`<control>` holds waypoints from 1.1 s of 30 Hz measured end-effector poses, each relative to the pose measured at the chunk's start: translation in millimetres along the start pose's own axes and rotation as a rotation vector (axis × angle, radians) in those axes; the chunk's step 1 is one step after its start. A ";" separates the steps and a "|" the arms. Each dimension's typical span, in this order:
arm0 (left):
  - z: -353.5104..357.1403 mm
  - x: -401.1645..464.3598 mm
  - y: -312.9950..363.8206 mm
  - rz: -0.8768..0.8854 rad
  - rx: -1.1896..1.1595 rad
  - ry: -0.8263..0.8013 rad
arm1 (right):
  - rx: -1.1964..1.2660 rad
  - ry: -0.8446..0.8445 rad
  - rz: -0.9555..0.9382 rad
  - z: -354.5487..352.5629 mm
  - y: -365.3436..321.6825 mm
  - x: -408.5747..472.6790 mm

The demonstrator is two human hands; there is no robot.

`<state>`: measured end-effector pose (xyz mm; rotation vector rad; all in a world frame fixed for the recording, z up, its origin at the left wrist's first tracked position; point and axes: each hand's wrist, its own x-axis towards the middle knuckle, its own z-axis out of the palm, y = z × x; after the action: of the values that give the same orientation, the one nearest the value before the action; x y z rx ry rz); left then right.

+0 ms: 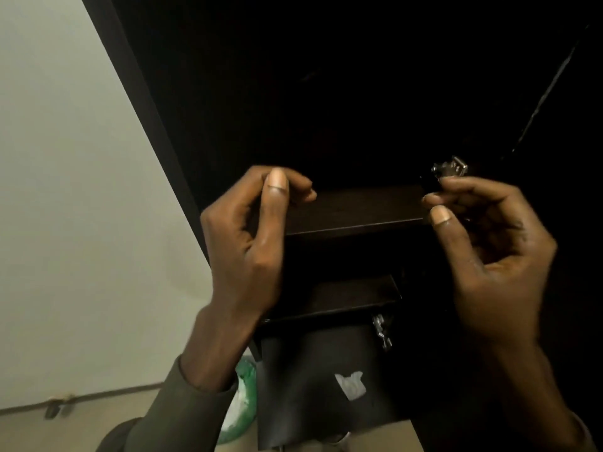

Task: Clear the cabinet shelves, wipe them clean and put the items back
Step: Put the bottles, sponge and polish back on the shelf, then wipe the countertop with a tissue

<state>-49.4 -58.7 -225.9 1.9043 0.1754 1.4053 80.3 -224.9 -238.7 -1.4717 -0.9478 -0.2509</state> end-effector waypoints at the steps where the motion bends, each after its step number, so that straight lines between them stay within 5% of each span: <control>1: 1.6 -13.7 -8.1 -0.033 -0.006 -0.020 | 0.021 -0.007 0.047 3.2 10.4 -7.7; 9: 15.7 -191.8 -125.1 -0.718 0.074 -0.434 | -0.086 -0.195 0.616 34.4 172.4 -131.3; 12: 12.1 -245.4 -168.2 -0.880 0.260 -0.552 | -0.220 -0.472 0.818 37.8 238.7 -195.7; 17: 12.0 -285.6 -203.6 -1.030 0.382 -0.530 | -0.412 -0.883 0.938 49.3 294.3 -261.4; 24: 13.9 -308.1 -211.2 -1.195 0.389 -0.397 | -0.728 -1.069 0.384 47.9 321.9 -334.1; 28: 18.9 -330.3 -214.8 -1.249 0.343 -0.405 | -0.761 -1.149 0.466 50.6 312.7 -342.7; 33: 31.2 -344.4 -219.9 -1.251 0.344 -0.447 | -0.886 -1.087 0.245 62.4 333.4 -335.5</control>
<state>-87.9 -94.6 -632.3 1.7124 1.1891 0.1058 68.5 -251.5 -714.9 -2.6195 -1.5884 0.4353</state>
